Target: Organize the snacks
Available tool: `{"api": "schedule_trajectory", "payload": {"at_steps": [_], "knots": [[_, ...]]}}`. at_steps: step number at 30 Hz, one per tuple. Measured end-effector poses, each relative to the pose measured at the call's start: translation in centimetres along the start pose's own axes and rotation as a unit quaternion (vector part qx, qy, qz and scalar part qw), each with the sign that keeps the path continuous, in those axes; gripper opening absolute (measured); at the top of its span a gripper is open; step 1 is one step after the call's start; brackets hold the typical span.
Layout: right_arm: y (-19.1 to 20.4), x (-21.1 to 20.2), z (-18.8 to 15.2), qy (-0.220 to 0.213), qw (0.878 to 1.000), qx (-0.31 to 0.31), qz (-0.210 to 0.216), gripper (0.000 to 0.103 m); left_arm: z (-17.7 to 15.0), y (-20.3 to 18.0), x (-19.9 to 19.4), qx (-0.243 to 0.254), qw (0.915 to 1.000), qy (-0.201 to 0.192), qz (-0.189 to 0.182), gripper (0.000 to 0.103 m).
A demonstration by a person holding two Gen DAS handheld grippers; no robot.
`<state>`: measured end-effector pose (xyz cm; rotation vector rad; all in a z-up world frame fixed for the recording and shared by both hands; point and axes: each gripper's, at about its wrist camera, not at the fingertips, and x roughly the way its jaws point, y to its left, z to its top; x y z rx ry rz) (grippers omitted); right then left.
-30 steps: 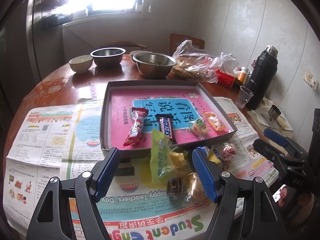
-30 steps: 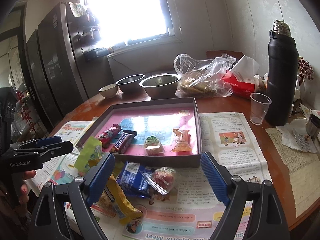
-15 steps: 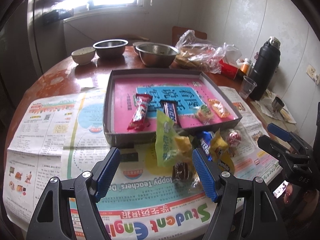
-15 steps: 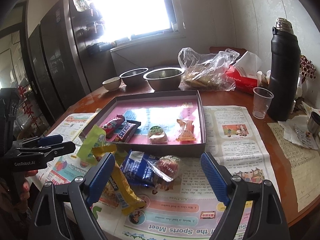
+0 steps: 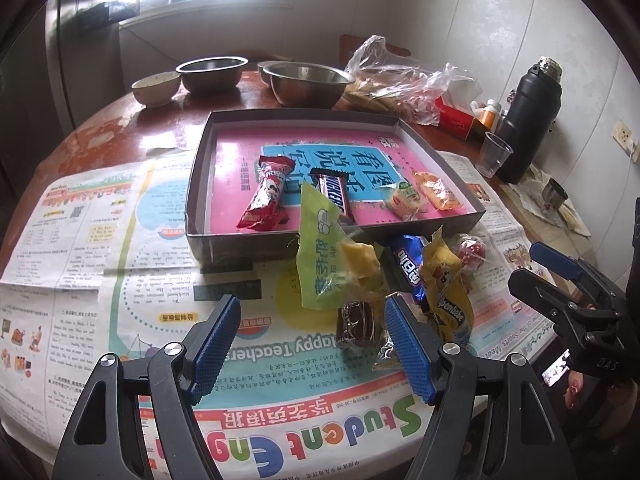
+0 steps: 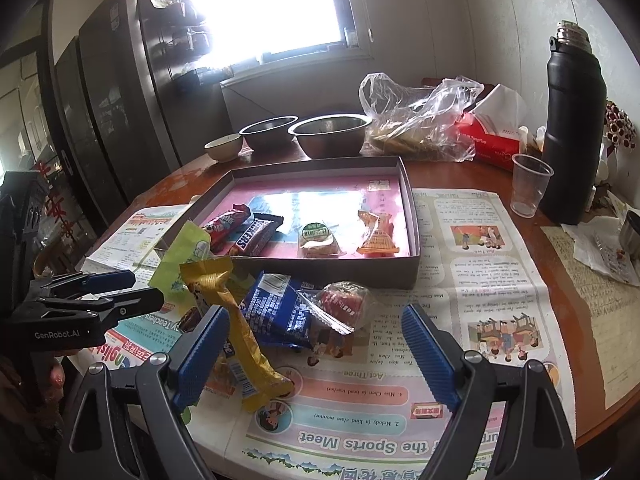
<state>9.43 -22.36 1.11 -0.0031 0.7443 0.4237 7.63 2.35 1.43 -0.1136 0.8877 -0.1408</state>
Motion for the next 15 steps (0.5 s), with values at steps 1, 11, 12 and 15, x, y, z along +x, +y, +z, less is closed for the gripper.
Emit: {"api": "schedule_trajectory", "payload": {"at_steps": [1,11,12,15], "knots": [[0.0,0.1,0.0,0.001,1.0,0.0,0.0,0.087,0.0,0.0,0.1,0.0,1.0,0.001,0.0,0.076],[-0.2,0.6,-0.3,0.007,1.0,0.003,0.001,0.087,0.1,0.3,1.6,-0.008,0.9998,0.014,-0.011,0.076],[-0.3,0.7,-0.3,0.007,1.0,0.004,0.001,0.087,0.2,0.4,1.7,-0.009,0.9998,0.014,-0.012,0.076],[-0.4,1.0,-0.3,0.01,1.0,0.009,0.0,0.087,0.4,0.4,2.1,-0.013,0.9996,0.015,-0.018,0.076]]}}
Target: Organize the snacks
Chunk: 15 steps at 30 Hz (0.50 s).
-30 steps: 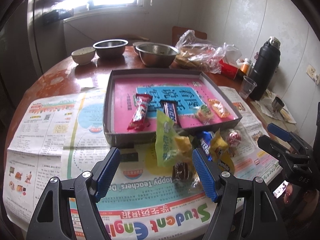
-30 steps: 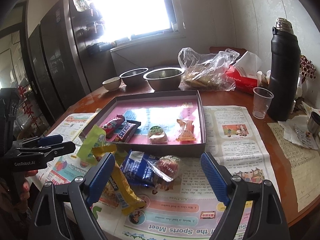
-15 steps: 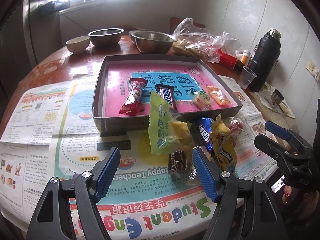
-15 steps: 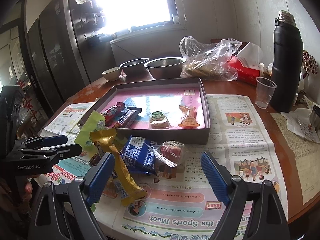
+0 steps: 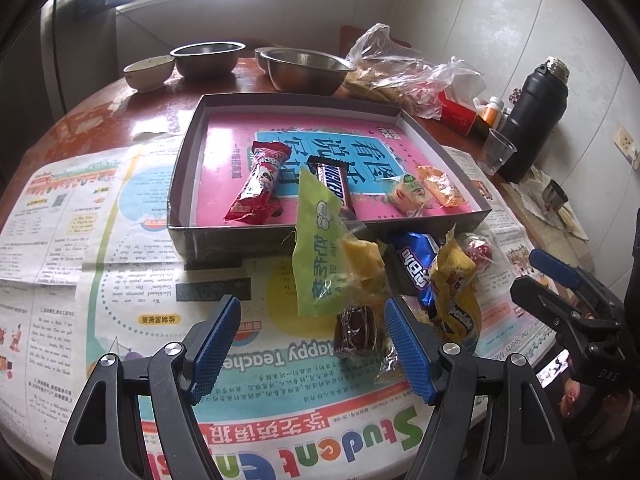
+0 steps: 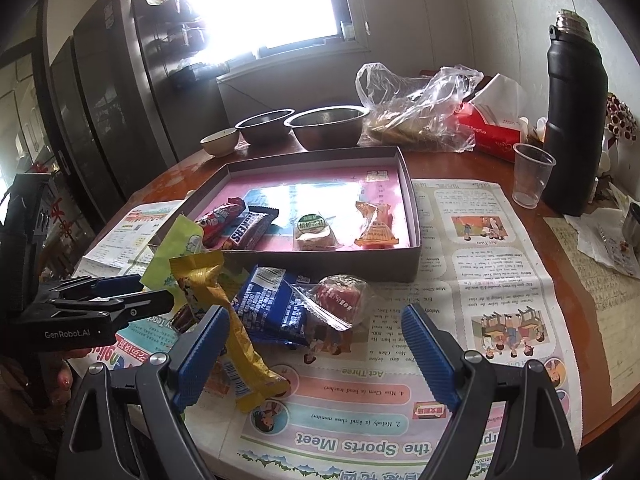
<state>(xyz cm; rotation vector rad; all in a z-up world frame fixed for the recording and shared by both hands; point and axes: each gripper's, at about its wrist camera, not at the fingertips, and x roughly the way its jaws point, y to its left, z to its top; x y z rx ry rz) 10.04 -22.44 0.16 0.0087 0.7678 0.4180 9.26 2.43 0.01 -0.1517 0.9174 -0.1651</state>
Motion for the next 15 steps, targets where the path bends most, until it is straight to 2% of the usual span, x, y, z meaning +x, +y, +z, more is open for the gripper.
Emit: {"api": "schedule_trajectory", "payload": {"at_steps": [15], "knots": [[-1.7,2.8,0.0,0.028,0.998,0.046,-0.018,0.087,1.0,-0.5,2.3,-0.002,0.9995,0.008,-0.031,0.076]]}}
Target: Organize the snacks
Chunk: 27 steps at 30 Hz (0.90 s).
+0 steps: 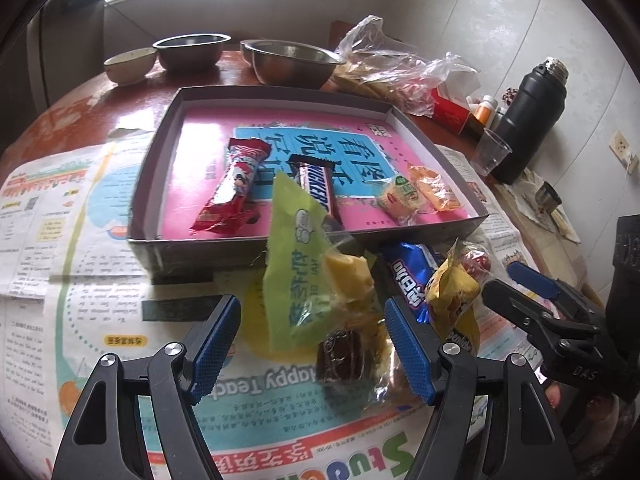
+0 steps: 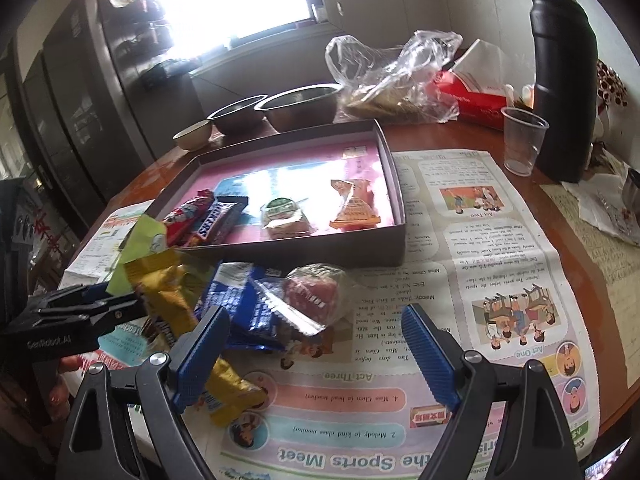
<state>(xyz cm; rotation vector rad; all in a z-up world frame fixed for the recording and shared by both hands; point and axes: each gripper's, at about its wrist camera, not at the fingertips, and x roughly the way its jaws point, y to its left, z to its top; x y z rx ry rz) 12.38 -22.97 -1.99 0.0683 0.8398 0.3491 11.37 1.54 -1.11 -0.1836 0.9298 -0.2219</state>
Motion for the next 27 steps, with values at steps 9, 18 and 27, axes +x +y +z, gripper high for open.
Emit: {"api": "schedule_trajectory", "payload": {"at_steps": [9,18,27], "knots": [[-0.1,1.6,-0.1,0.007,1.0,0.001,-0.003,0.087,0.5,0.0,1.3,-0.013,0.9996,0.002,-0.027,0.07],[0.0,2.1,0.0,0.004,1.0,-0.001,-0.007,0.084,0.8,-0.3,2.4,-0.013,0.9993,0.011,-0.032,0.052],[-0.5,2.7,0.1,0.004,1.0,0.011,-0.01,0.077,1.0,-0.5,2.8,-0.01,0.9993,0.013,-0.033,0.049]]}}
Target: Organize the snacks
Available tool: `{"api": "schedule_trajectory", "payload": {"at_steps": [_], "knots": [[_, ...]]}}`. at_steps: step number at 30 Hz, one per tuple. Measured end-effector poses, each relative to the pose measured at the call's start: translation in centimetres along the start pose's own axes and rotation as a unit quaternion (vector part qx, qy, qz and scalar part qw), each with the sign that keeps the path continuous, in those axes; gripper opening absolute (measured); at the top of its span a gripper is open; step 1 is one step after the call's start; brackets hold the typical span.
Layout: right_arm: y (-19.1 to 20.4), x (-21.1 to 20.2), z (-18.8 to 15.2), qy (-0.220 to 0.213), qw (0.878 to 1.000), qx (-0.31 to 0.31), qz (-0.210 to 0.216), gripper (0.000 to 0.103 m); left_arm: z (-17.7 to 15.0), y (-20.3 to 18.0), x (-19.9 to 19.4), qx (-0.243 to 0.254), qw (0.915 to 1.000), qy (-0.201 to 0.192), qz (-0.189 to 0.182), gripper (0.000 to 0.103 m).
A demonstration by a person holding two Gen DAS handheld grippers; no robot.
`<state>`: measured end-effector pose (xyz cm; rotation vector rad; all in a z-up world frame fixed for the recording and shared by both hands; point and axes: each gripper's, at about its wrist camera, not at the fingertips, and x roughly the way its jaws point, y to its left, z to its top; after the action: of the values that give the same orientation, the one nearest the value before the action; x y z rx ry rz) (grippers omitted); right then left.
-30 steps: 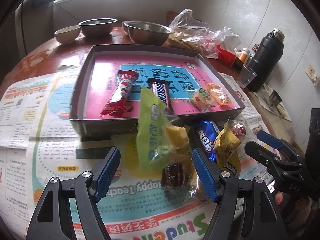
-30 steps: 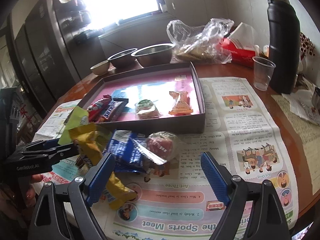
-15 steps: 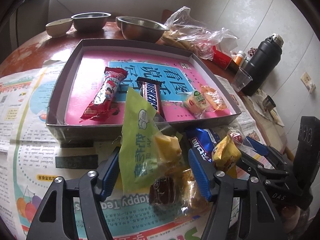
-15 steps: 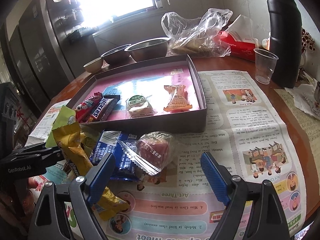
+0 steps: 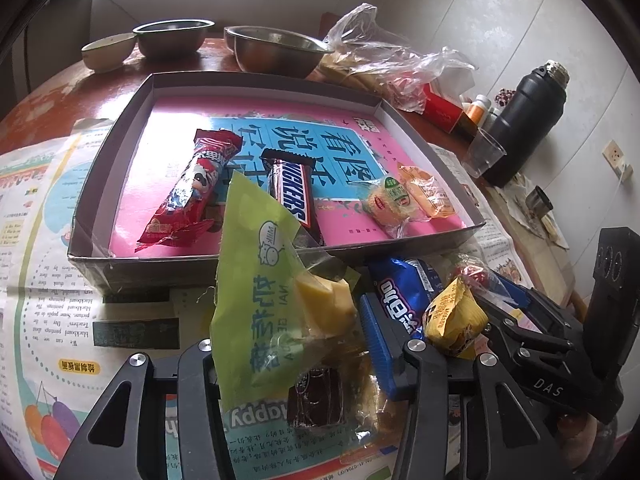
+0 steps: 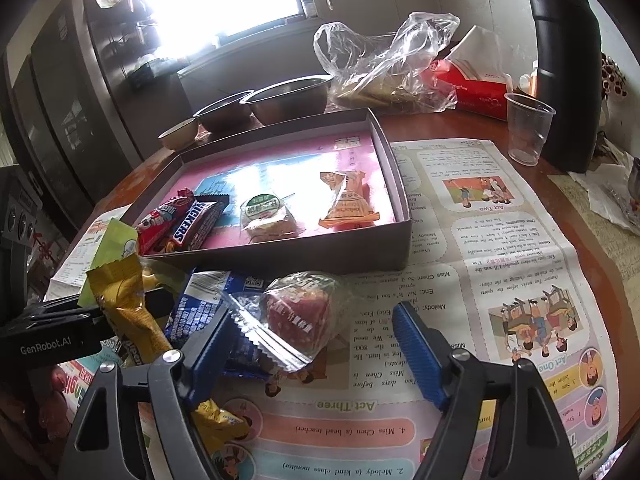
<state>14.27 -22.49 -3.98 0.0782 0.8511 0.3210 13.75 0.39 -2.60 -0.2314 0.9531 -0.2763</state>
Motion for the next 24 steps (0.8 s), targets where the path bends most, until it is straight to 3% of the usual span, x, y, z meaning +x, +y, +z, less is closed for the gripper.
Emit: {"api": "schedule_trajectory", "payload": {"at_steps": [11,16,24], "knots": [[-0.07,0.65,0.29,-0.02,1.0,-0.005,-0.005,0.064,0.08,0.04,0.45,-0.002,1.0,0.001,-0.004,0.041],[-0.2,0.81,0.33,-0.033,0.999,-0.015,-0.011,0.061,0.18,-0.11,0.67,-0.001,0.9999,0.002,-0.01,0.035],[-0.38,0.5,0.36,-0.043,0.999,-0.015,-0.007,0.06,0.1,0.17,0.44,-0.007,0.9998,-0.004,-0.018,0.035]]}}
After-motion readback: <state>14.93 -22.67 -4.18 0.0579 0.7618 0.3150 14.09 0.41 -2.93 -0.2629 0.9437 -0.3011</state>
